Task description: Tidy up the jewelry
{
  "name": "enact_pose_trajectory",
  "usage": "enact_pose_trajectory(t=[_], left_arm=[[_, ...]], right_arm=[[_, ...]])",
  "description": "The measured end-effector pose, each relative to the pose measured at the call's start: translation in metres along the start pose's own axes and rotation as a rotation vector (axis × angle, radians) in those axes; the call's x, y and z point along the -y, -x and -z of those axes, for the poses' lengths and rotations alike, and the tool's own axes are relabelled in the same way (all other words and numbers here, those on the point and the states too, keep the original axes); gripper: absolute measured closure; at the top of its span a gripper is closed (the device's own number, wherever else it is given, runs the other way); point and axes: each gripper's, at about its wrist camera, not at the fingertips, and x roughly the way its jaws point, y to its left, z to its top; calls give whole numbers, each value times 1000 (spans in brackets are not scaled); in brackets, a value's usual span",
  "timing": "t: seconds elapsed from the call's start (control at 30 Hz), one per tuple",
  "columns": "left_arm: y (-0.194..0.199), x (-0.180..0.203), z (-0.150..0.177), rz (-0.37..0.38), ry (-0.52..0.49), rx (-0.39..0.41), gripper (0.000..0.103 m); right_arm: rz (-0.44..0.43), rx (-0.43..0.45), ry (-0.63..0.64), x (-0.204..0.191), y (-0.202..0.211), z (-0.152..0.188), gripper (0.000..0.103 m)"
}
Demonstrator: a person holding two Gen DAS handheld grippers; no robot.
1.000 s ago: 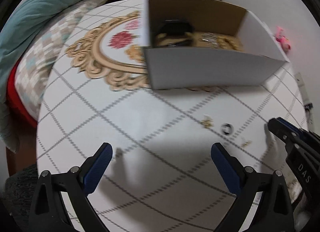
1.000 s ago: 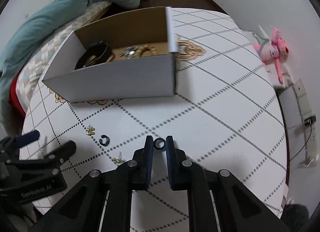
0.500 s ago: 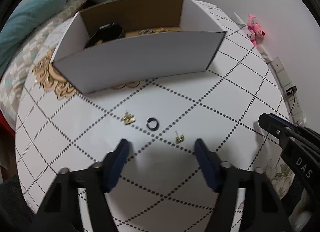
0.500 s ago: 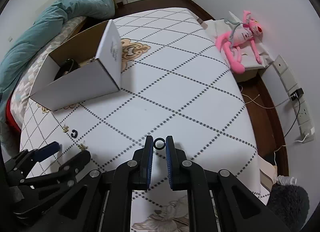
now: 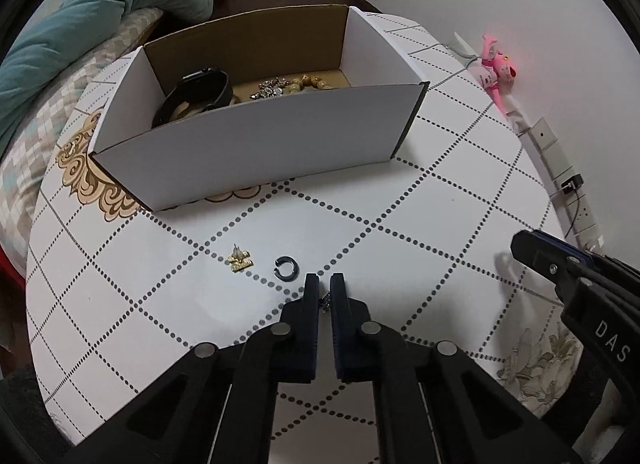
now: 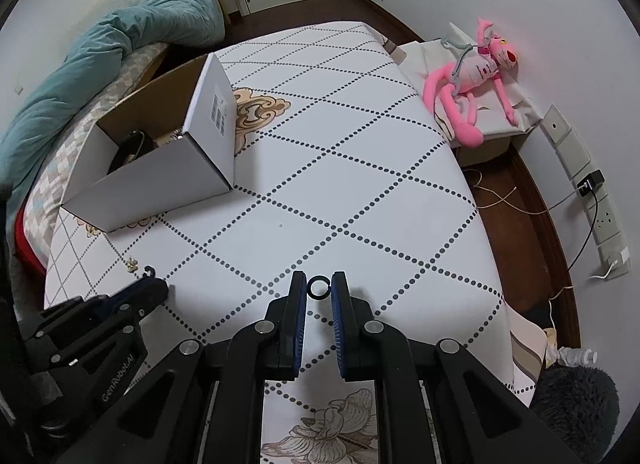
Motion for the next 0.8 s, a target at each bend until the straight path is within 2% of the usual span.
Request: enact_pose_trajectory(t=[0.2, 0.4, 0.53, 0.67, 0.8], left_arm=[[32, -12, -6, 74, 34, 22, 100], [74, -36, -45, 146, 99, 83, 100], [90, -55, -82, 141, 123, 132, 100], [85, -75, -114, 121, 144, 133, 100], [79, -92, -125, 113, 166, 123, 100]], right_arm=[[-62, 31, 0, -10, 20, -11, 90], [-173, 88, 26, -39, 49, -46, 90], [-236, 112, 54, -62, 56, -81, 90], [-261, 101, 75, -80, 46, -117, 90], [-252, 83, 94, -91, 34, -140, 90]])
